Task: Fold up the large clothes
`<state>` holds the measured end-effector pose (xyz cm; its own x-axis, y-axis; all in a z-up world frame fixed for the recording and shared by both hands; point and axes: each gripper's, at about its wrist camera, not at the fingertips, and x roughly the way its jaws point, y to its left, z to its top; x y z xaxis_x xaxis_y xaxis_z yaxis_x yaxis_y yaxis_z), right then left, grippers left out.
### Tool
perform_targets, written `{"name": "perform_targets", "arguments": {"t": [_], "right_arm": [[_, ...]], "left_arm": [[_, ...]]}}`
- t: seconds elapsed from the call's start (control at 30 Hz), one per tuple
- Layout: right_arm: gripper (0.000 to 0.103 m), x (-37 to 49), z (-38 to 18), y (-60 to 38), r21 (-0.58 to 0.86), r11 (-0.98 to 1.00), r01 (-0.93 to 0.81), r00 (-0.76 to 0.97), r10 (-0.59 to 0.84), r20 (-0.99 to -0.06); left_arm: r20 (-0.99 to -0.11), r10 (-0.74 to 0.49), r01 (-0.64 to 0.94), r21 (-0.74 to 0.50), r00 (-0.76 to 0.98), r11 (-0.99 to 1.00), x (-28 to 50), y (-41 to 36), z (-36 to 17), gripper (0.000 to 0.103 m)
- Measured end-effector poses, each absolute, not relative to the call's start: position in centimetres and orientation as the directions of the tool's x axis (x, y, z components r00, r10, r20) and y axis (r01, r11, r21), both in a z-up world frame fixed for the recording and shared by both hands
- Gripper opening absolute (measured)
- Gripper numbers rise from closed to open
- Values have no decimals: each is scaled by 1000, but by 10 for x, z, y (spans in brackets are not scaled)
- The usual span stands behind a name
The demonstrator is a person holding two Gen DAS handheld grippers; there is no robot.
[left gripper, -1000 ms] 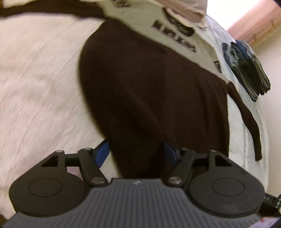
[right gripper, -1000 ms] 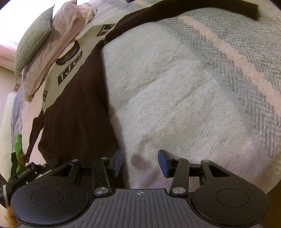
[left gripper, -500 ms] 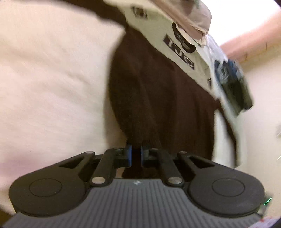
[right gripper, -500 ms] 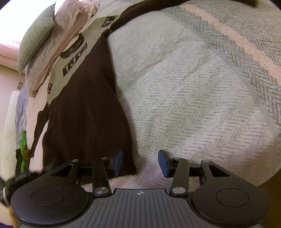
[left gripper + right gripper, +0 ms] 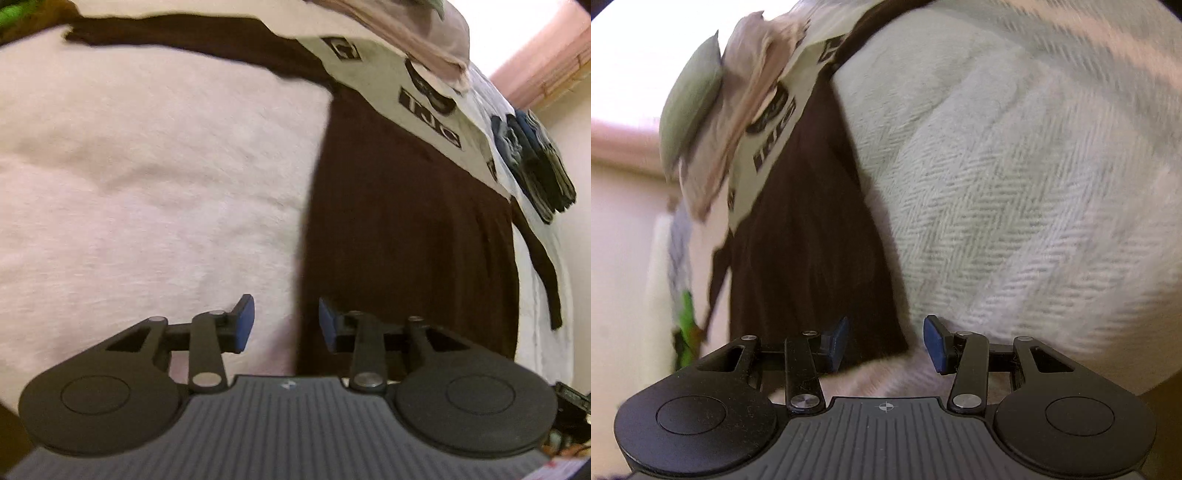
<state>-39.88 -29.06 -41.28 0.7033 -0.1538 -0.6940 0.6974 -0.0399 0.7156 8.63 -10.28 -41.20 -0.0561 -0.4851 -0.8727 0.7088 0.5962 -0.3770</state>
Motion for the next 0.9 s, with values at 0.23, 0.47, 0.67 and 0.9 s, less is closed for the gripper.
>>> {"name": "perform_targets", "arguments": {"t": [0.23, 0.47, 0.67, 0.9], "right_arm": [[1, -380, -388, -289, 673, 61, 738, 672, -172, -721], [1, -375, -377, -280, 585, 220, 781, 616, -115, -779], [14, -339, -358, -273, 301, 353, 886, 356, -103, -929], [42, -272, -318, -298, 212, 464, 860, 426, -425, -799]], "left_arm": [[-871, -484, 752, -371, -79, 545, 79, -121, -424, 3], [-901, -433, 793, -273, -13, 545, 85, -89, -423, 0], [-931, -359, 872, -125, 62, 474, 81, -101, -408, 1], [-843, -533, 955, -93, 76, 283, 50, -163, -374, 20]]}}
